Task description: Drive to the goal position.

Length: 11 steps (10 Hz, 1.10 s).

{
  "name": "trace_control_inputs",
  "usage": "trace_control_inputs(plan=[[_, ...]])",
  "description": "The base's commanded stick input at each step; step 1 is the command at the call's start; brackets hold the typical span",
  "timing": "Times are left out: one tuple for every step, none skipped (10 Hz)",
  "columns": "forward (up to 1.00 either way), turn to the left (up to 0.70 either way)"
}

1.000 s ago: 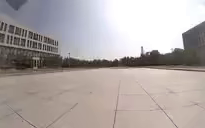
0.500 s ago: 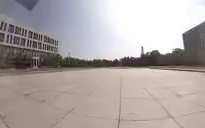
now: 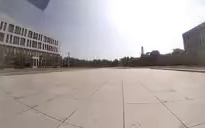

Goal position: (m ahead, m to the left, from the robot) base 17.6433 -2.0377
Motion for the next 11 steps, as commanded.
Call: trace_control_inputs(plan=[[0.51,0.00],[0.51,0.00],[0.50,0.00],[0.50,0.00],[0.50,0.00],[0.50,0.00],[0.50,0.00],[0.51,0.00],[0.50,0.00],[0.50,0.00],[0.50,0.00]])
